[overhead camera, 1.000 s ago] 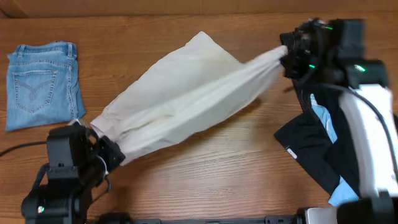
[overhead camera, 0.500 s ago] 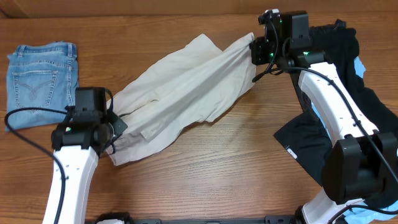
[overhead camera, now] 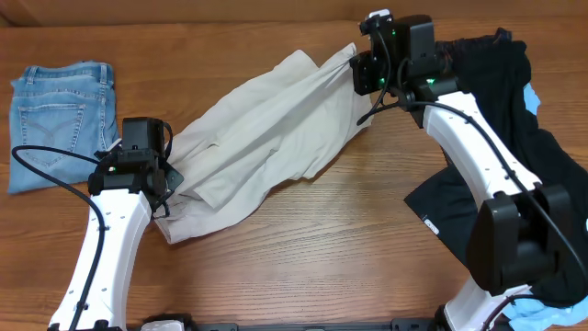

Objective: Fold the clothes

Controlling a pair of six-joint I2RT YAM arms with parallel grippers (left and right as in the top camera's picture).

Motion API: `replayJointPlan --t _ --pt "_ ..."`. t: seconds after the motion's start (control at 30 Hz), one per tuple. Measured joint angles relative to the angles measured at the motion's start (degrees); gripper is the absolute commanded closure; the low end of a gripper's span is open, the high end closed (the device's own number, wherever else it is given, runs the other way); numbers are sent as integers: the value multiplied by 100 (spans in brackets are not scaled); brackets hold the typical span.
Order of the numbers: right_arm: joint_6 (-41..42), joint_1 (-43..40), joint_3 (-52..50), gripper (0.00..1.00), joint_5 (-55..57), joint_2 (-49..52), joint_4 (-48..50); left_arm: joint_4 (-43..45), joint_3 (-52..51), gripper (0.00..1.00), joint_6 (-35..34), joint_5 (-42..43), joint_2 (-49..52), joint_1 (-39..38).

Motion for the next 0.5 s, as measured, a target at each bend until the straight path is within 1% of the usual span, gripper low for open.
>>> replayJointPlan --t 0.1,0.13,0.27,0.33,0.37,0.4,0.5 --pt "7 0 0 96 282 42 -4 -223 17 96 94 435 -66 7" --pt "2 0 0 96 334 42 -15 -437 57 96 153 654 -140 9" --pt "4 -11 0 96 732 35 -297 -1207 337 96 525 1405 -778 11" --pt "28 -13 0 96 898 -46 -542 -1491 568 96 802 1552 -1062 11" --pt "90 -15 0 96 1027 -173 -686 -1569 894 96 1071 1604 -1353 11" --pt "155 -24 0 96 1099 -291 -752 -1561 1034 96 1169 1609 -1449 11" --pt "369 -131 0 96 1294 -946 -1108 -1224 1770 96 1537 1602 -1567 13"
